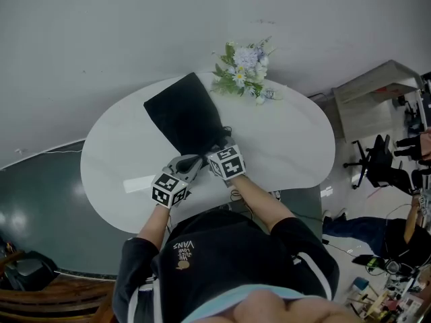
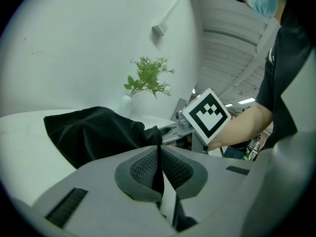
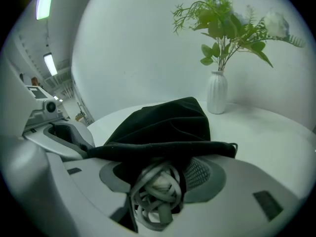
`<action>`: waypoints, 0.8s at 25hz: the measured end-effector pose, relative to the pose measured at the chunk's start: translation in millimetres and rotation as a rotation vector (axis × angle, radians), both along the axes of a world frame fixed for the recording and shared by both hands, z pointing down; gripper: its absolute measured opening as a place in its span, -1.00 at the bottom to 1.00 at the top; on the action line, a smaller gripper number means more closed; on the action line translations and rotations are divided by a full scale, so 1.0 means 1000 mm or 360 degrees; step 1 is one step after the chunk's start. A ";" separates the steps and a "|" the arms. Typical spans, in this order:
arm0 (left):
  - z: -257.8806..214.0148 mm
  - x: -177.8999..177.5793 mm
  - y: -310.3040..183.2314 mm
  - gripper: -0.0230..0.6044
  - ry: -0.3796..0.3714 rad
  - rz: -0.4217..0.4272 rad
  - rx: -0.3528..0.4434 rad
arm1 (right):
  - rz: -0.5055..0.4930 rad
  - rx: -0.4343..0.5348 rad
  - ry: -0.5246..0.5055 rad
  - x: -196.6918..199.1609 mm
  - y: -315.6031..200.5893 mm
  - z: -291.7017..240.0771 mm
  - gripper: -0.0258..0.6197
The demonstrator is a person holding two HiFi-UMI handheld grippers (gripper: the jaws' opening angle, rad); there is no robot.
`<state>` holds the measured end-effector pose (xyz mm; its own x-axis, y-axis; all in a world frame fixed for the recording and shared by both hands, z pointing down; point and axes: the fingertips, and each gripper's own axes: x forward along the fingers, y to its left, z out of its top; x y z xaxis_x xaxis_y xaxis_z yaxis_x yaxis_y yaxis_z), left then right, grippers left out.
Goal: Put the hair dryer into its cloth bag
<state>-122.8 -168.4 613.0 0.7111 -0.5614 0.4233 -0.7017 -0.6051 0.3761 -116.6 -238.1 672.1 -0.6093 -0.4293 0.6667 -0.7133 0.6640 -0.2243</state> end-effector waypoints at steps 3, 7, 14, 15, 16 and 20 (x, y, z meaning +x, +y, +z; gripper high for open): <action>-0.001 0.007 0.003 -0.81 -0.0016 -0.0028 0.0007 | 0.0047 0.0026 -0.0050 0.013 0.001 -0.006 -0.23; 0.000 0.016 0.009 -0.81 -0.0053 -0.0041 0.0021 | 0.0111 0.0054 -0.0093 0.028 0.003 -0.011 -0.22; 0.001 0.026 0.007 -0.81 -0.0144 -0.0062 0.0087 | 0.0194 0.0099 -0.0164 0.051 0.003 -0.022 -0.20; 0.002 0.028 0.006 -0.81 -0.0168 -0.0055 0.0100 | 0.0222 0.0106 -0.0171 0.055 0.002 -0.023 -0.20; 0.004 0.031 0.006 -0.81 -0.0192 -0.0044 0.0114 | 0.0249 0.0112 -0.0179 0.060 0.000 -0.025 -0.19; 0.007 0.045 0.006 -0.80 -0.0262 0.0008 0.0139 | 0.0373 0.0130 -0.0182 0.083 -0.007 -0.027 -0.20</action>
